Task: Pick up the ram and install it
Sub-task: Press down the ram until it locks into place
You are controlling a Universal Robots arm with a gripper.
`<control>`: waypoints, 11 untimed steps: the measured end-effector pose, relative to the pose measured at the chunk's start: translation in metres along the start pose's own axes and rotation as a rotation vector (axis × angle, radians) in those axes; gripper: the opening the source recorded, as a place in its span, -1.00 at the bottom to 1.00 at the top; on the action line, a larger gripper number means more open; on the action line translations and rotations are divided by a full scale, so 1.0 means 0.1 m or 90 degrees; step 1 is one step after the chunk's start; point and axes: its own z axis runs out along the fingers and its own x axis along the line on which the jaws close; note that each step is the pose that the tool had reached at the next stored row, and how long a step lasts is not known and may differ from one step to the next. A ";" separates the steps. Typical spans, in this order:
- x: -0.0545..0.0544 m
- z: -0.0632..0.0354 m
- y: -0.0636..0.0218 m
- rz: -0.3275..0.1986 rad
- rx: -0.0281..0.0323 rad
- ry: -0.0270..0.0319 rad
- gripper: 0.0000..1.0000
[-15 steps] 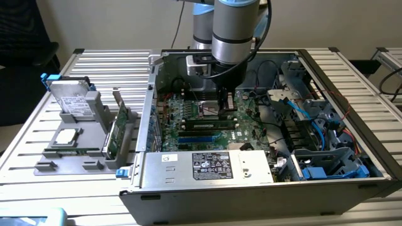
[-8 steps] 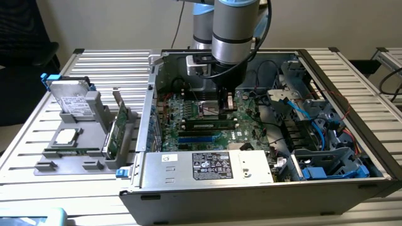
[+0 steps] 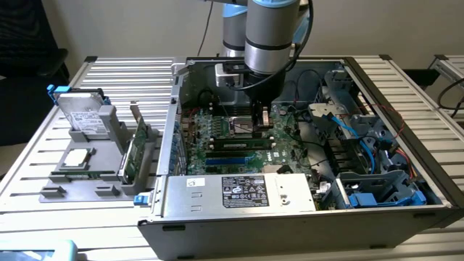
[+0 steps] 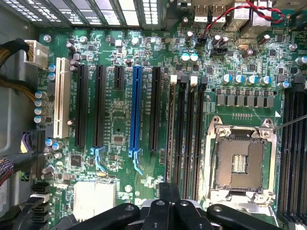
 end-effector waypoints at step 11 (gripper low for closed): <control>0.00 0.017 -0.166 0.024 -0.0008 -0.0014 -0.79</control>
